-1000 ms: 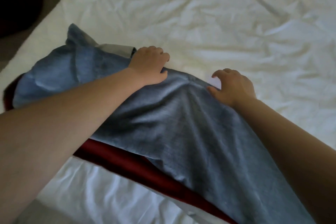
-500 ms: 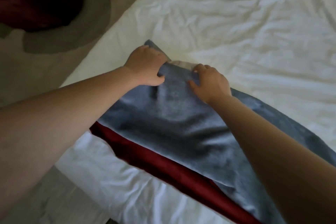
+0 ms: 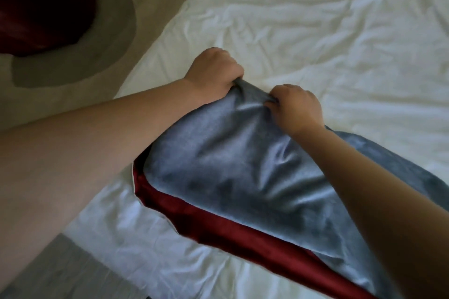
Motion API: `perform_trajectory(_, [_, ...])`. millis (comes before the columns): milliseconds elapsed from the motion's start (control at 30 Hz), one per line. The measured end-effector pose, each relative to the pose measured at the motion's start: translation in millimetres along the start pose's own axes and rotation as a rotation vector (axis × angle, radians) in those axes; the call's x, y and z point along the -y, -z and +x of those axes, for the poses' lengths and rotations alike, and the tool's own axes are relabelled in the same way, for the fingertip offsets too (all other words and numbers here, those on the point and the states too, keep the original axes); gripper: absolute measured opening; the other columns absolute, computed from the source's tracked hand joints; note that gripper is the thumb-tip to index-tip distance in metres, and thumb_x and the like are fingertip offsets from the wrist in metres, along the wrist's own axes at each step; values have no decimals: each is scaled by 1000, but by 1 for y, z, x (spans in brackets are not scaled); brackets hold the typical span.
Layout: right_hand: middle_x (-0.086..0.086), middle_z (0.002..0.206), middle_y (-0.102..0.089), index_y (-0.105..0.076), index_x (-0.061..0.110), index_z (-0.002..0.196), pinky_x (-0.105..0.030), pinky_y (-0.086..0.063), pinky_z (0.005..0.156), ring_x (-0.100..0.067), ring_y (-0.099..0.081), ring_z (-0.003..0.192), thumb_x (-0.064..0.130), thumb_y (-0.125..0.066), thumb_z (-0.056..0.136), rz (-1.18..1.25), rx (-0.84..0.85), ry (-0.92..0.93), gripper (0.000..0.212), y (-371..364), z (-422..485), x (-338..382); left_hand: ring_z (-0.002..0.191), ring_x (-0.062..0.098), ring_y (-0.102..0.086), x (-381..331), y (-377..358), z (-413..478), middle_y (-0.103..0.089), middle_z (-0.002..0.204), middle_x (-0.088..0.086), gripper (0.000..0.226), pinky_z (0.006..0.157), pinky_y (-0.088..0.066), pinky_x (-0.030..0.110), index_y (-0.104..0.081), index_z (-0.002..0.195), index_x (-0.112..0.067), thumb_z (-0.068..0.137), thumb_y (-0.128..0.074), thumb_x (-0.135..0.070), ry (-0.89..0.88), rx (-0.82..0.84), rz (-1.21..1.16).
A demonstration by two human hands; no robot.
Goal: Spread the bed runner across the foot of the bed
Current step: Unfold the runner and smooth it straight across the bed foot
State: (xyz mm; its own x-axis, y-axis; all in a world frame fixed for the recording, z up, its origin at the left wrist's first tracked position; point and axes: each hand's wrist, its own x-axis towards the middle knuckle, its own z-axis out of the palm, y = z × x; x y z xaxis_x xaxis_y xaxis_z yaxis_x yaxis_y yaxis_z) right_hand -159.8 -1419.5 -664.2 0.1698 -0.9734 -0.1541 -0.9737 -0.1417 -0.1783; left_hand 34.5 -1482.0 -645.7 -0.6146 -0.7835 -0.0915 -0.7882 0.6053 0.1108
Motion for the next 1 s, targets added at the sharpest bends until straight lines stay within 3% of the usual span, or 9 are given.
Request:
perform_trajectory(200, [-11, 94, -64, -66, 12, 90, -36, -40, 70, -36, -58, 89, 25, -53, 90, -85, 6, -173, 19, 24, -41, -79, 83, 26, -58, -67, -5, 40, -68, 81, 5, 18, 83, -45, 38, -69, 92, -16, 87, -53, -15, -166, 22, -118])
perform_trajectory(367, [-10, 93, -66, -65, 15, 90, -34, -37, 69, -32, -59, 87, 17, -52, 89, -189, 139, -321, 14, 14, -97, -130, 84, 25, -57, -135, -20, 54, -67, 85, 2, 15, 84, -46, 41, -64, 92, -19, 91, -50, -17, -348, 116, -58])
perform_trajectory(533, [-10, 97, -63, -61, 15, 94, -33, -37, 68, -33, -58, 89, 14, -50, 88, -133, 166, -345, 12, 4, -111, -130, 96, 25, -56, -145, -24, 50, -66, 98, 2, 19, 87, -45, 42, -65, 105, -18, 91, -53, -18, -342, 107, -56])
perform_trajectory(700, [-7, 119, -57, -53, 21, 123, -37, -44, 79, -30, -55, 106, 7, -55, 81, 60, 80, -282, 44, 20, -83, -100, 105, 25, -53, -103, -15, 20, -58, 114, 6, 41, 85, -48, 42, -57, 118, -14, 83, -64, -35, -48, 6, -70])
perform_trajectory(867, [-7, 131, -48, -44, 18, 134, -40, -44, 86, -29, -49, 114, 5, -55, 84, -71, -9, 147, 53, 24, -48, -47, 103, 33, -56, -82, -25, -31, -57, 116, 11, 63, 78, -49, 42, -48, 122, -12, 79, -60, -57, 400, 22, -85])
perform_trajectory(1000, [-1, 151, -29, -31, 25, 145, -42, -37, 103, -24, -31, 136, 17, -48, 92, -142, 141, 375, 56, 13, -30, -11, 94, 32, -62, -99, -43, -56, -66, 103, 10, 52, 67, -41, 33, -57, 105, -12, 85, -52, -60, 745, 113, -257])
